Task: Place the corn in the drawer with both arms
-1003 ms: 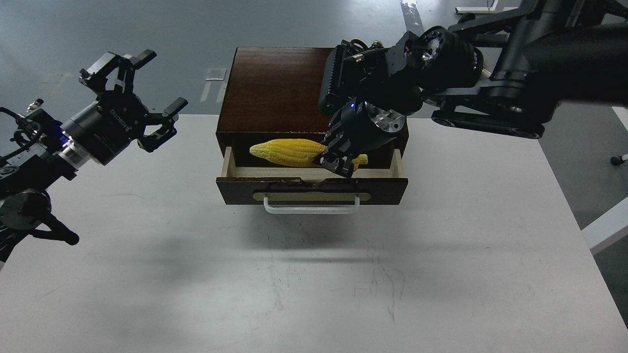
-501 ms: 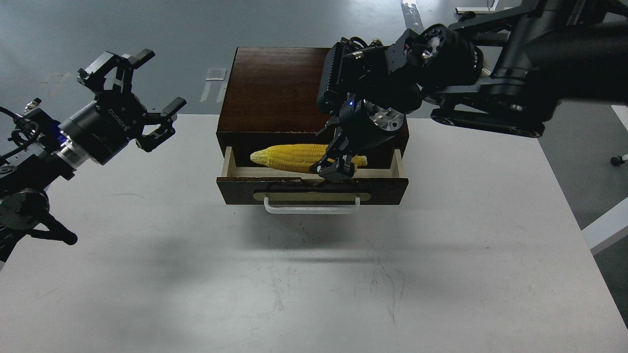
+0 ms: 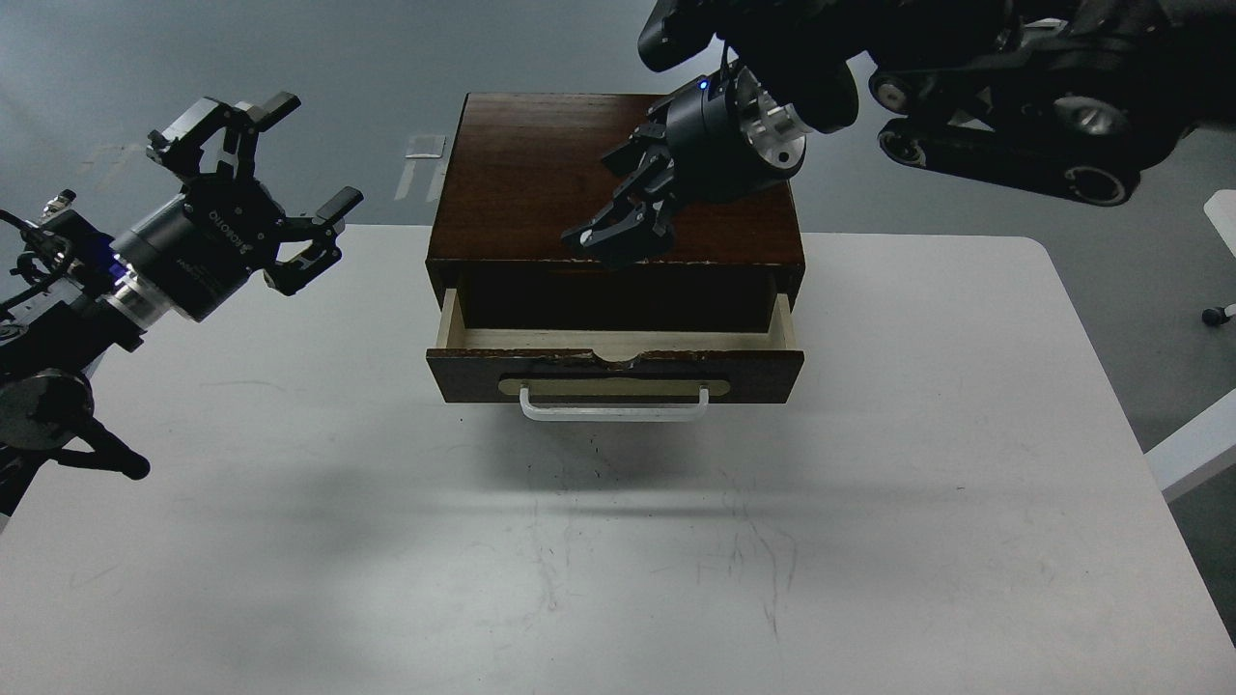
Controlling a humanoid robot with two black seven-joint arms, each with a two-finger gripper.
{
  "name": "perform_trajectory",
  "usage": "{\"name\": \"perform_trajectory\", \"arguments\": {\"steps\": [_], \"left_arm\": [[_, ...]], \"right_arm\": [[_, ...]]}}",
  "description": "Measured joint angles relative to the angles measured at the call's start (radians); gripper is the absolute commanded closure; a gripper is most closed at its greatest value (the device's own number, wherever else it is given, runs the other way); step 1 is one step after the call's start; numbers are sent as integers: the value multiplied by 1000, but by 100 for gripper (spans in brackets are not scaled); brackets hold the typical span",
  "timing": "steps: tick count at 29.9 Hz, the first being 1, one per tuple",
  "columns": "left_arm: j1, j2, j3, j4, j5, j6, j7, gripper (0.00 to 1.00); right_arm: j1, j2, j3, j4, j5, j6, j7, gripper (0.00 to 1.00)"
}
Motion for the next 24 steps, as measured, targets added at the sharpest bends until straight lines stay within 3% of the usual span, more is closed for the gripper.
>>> {"name": "perform_trajectory", "arguments": {"steps": [9, 17, 24], "left_arm": [[2, -15, 0, 1, -3, 0, 0, 2], [5, -29, -2, 2, -3, 0, 0, 2], [27, -29, -3, 2, -3, 0, 0, 2]], "right_arm": [[-175, -223, 94, -7, 550, 4, 0, 6], [-644, -376, 412, -24, 812, -5, 0, 6], [-956, -385, 667, -120, 996, -8, 0, 1]]}}
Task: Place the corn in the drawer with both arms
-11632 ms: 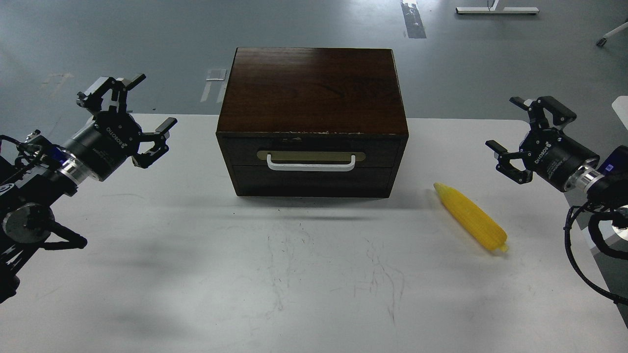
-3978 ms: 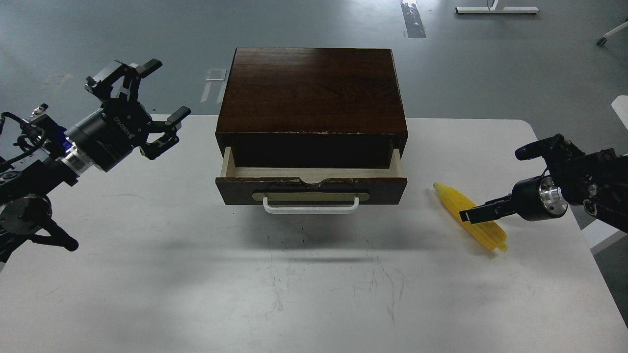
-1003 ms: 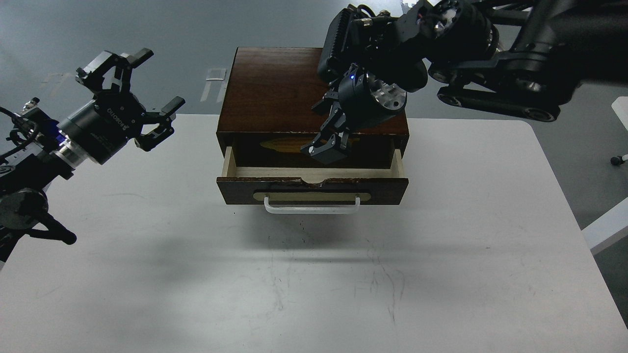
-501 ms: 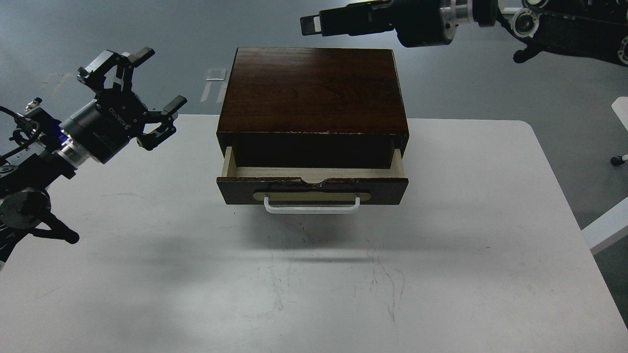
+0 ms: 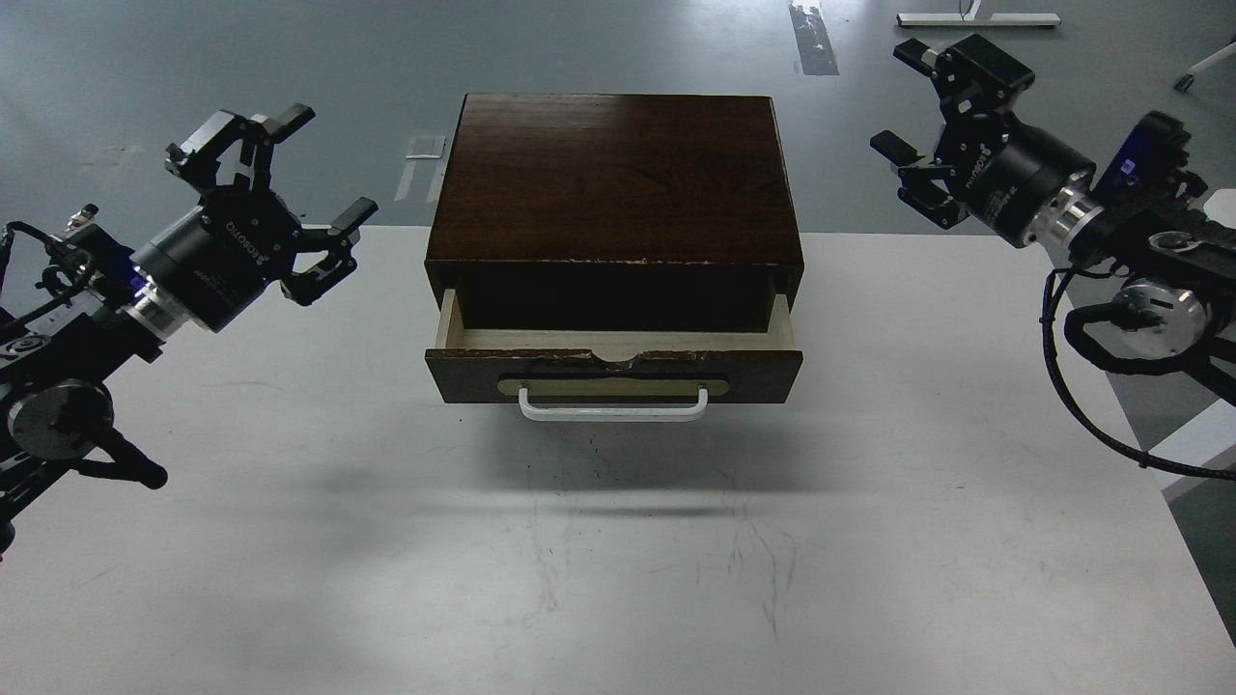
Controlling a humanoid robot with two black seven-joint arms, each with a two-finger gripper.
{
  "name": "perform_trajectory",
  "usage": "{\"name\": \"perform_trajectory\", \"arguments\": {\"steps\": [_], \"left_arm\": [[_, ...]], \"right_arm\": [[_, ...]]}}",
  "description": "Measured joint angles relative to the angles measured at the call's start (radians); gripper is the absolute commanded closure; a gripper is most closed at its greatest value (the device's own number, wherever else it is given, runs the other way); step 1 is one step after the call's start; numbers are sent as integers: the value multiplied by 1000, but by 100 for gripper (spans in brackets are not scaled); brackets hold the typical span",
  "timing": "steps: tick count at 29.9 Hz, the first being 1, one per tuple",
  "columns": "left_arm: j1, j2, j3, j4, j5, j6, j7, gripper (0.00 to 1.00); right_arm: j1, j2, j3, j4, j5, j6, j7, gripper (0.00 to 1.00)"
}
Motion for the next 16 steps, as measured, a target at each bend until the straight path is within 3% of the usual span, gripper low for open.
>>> {"name": "perform_trajectory", "arguments": {"steps": [6, 16], "left_arm": [[5, -1, 0, 0, 1, 0, 0, 2], [8, -3, -1, 0, 1, 0, 0, 2]], "right_arm": [[-131, 16, 77, -13, 64, 0, 0, 0], [-179, 52, 83, -11, 65, 2, 0, 0]]}}
